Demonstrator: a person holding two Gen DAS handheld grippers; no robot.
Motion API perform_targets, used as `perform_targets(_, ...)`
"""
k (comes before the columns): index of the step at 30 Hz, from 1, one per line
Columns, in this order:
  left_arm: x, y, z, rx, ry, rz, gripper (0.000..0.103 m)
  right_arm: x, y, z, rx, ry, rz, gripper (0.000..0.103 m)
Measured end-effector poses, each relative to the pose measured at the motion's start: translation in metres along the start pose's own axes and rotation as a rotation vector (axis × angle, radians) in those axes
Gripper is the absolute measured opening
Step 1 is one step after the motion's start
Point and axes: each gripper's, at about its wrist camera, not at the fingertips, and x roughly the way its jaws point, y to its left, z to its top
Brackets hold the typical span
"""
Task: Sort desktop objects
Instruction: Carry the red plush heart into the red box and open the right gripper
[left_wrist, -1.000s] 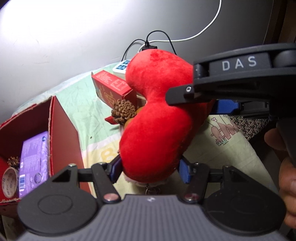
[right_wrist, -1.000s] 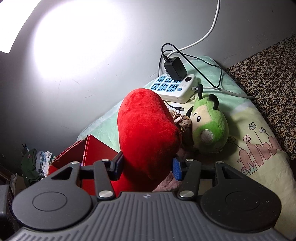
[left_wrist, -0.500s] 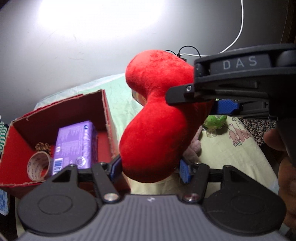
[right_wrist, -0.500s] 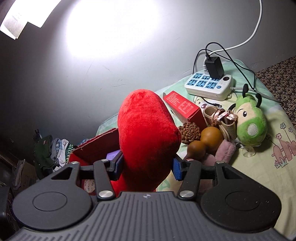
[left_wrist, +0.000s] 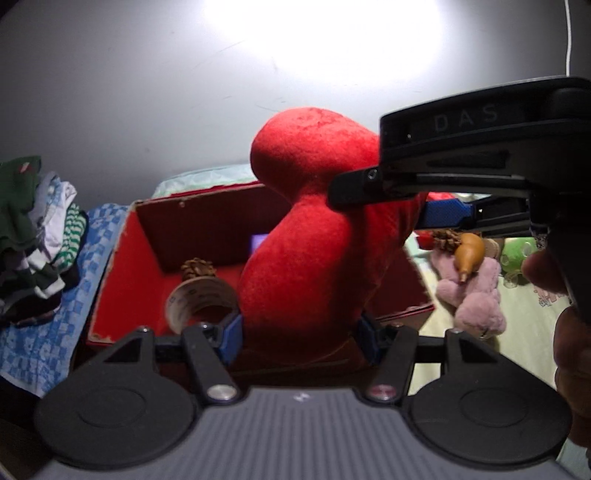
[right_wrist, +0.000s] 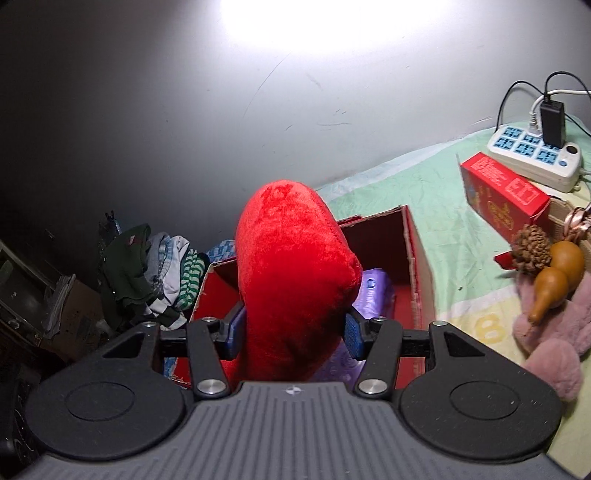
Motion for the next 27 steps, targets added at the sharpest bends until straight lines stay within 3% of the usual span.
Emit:
perform_targets(4, 0.014, 0.035, -0.001, -0.017, 0.026, 0.045, 0.062, 0.039, 0.022, -0.001, -0.005, 0.049, 0.019, 0.055)
perform_targets(9, 0.027, 0.065, 0.001, -0.035, 0.044, 0.015, 0.062, 0.077, 0.041, -0.003, -0.047, 0.078, -0.033, 0.056)
perform_targets(19, 0.040, 0.092, 0.007, -0.004, 0.087, -0.066, 0.074, 0.085, 0.048, -0.007, -0.039, 0.106, -0.057, 0.056)
perform_targets(27, 0.065, 0.091, 0.003, -0.002, 0.105, -0.035, 0.077, 0.112, 0.039, -0.014, -0.006, 0.155, -0.088, 0.056)
